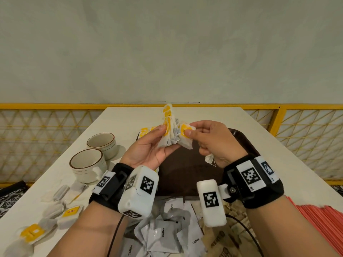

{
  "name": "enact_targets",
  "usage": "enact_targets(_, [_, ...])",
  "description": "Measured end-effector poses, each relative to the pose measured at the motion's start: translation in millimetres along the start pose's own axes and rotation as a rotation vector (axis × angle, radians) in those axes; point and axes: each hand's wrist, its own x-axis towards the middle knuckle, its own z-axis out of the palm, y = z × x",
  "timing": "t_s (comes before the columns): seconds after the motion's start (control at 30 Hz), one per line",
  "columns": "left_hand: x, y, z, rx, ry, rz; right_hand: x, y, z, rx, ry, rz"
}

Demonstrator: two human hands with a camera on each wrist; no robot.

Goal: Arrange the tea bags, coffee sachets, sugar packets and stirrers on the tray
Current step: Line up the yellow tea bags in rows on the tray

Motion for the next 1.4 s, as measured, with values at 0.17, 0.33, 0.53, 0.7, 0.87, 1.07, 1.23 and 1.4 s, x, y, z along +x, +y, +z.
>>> enact_targets(0.17, [-0.8,0.1,-2.3,0.082,-0.032,-0.007,-0.7,-0.1,-1.7,0.010,-0.104,0.036])
enact_targets(0.33, [-7.2,21.4,-11.1,0.280,0.039,-0.037,-1.8,-3.9,-12.0,-0.004,-0.121,0.003])
enact_targets(0.53, [-18.5,54.5,-23.7,0.638,0.434,0.116,31.1,3.0,-12.3,-0.486,-0.031,-0.083])
enact_targets(0.7, [-19.7,59.8,-38.5,0.797,0.569,0.142,90.0,29.3,6.7,-0.818,-0.087,-0.108])
enact_targets(0.87, [-18.6,56.6,-40.6,0.787,0.551,0.122,127.9,52.3,23.6,-0.867,-0.094,-0.047])
enact_targets(1.07, [-17.7,59.2,-43.4,0.760,0.541,0.109,140.6,56.7,32.0,-0.968,-0.168,0.039])
enact_targets(1.23, [-18.0,58.7,-43.0,0.736,0.525,0.101,135.7,62.8,22.2,-1.084,-0.208,0.131])
enact_targets(1.4, [-19.0,58.6,-41.4,0.735,0.528,0.098,131.0,62.2,22.4,-1.074,-0.242,0.117])
